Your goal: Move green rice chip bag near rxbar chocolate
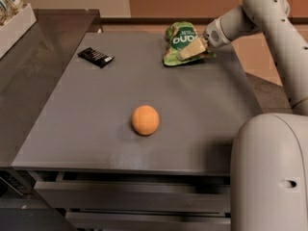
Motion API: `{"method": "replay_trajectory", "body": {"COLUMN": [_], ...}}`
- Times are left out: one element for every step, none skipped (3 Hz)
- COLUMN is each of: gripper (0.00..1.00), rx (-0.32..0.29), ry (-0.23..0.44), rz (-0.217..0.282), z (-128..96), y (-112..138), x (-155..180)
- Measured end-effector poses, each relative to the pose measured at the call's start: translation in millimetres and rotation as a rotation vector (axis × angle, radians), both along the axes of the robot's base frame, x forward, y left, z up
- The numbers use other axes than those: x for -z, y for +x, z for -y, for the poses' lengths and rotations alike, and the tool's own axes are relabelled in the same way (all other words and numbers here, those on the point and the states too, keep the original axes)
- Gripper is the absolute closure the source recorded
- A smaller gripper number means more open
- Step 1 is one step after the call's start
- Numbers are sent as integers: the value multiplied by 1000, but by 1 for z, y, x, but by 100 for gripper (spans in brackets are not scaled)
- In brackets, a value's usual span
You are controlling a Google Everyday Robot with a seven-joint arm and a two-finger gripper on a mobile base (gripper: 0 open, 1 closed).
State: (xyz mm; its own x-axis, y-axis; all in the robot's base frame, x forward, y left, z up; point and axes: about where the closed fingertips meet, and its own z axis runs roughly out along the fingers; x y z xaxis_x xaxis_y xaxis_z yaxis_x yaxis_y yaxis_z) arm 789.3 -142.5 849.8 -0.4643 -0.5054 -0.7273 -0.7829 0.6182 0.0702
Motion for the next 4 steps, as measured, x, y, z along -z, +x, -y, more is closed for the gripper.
{"method": "replay_trajectory", "body": {"gripper": [62,87,100,100], "rx": [-12,-37,-72,-131], "ry": [3,2,4,10], "rz": [0,18,37,59], "z": [0,-3,-10,-26], "y": [-4,-11,-20,-31], "x": [-6,-19,-33,-48]}}
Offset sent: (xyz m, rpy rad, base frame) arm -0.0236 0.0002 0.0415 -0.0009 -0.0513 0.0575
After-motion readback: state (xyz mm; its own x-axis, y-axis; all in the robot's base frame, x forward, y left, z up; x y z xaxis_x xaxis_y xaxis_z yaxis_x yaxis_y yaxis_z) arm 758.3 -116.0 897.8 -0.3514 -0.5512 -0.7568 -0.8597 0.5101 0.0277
